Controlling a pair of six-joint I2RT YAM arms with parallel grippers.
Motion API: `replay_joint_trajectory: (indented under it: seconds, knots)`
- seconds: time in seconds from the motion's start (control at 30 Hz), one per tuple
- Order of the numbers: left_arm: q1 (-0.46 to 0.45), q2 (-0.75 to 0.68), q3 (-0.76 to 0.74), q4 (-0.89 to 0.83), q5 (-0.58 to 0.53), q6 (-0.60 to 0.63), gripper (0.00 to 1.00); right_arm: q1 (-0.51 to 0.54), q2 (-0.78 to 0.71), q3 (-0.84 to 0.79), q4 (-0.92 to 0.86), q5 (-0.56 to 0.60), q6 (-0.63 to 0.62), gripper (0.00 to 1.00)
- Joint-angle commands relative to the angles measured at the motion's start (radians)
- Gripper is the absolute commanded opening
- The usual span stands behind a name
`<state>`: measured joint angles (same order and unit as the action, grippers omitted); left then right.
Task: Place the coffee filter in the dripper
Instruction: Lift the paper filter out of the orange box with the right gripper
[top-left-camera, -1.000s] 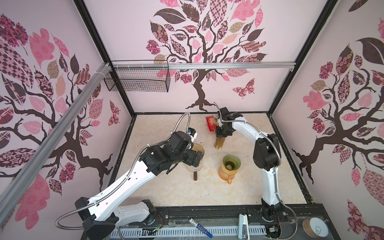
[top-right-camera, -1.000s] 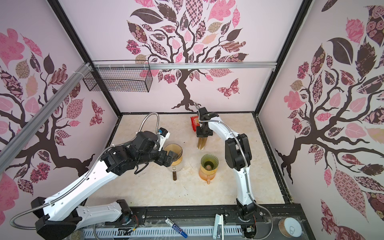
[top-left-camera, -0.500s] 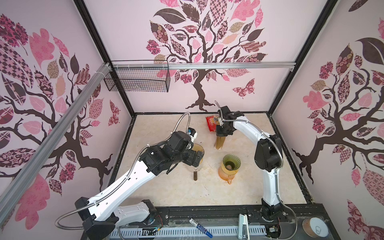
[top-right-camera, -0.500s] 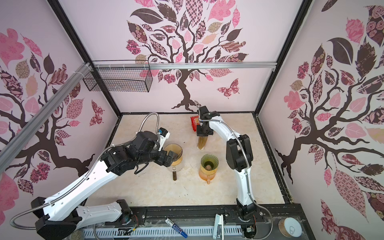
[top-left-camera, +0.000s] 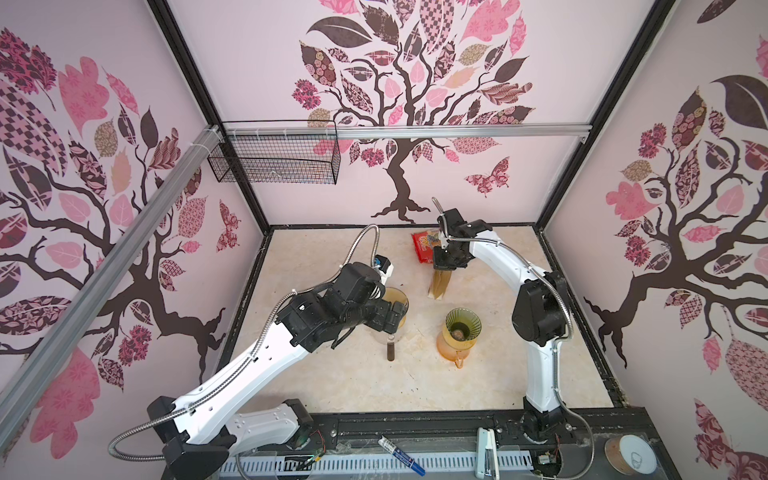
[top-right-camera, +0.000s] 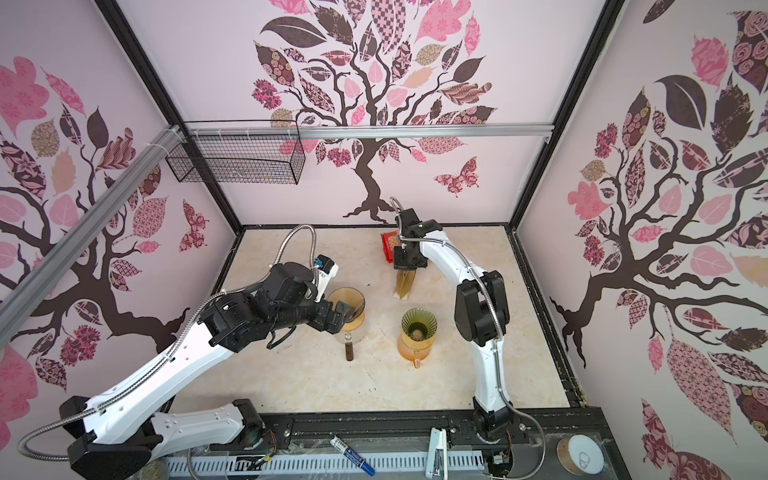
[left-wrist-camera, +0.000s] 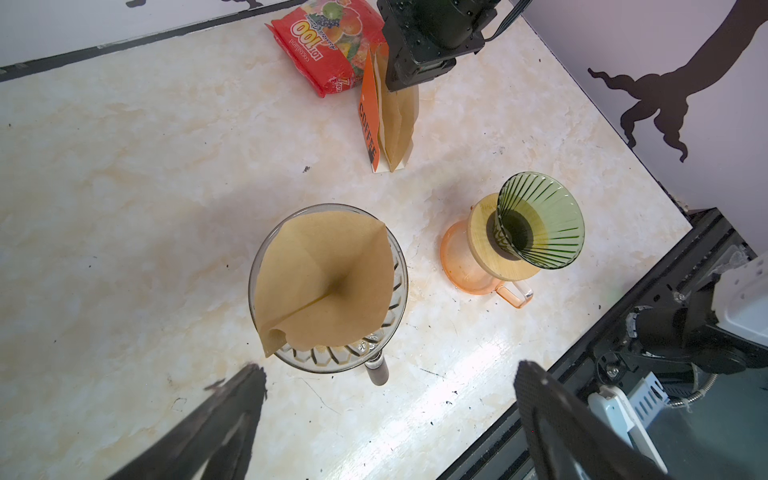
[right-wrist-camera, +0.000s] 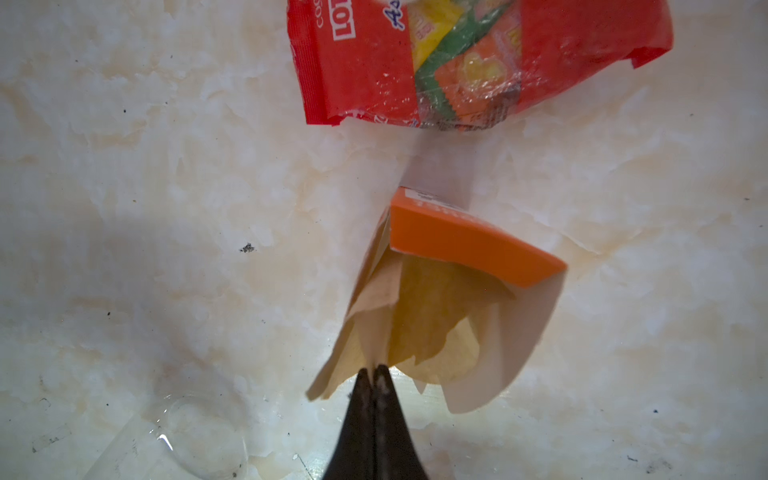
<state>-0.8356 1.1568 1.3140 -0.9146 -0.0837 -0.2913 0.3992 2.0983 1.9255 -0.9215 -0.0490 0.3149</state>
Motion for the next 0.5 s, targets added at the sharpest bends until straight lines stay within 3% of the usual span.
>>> replay_joint_trajectory:
  seconds: [0.0, 0.47]
  knots:
    - [0.004, -0.02, 0.0, 0.01, 0.003, -0.007, 0.97, 0.004, -0.096, 0.056, -0.033, 0.005, 0.008, 0.01]
    - [0.004, -0.048, -0.015, 0.015, 0.005, -0.023, 0.97, 0.004, -0.147, 0.107, -0.059, 0.006, 0.022, 0.0]
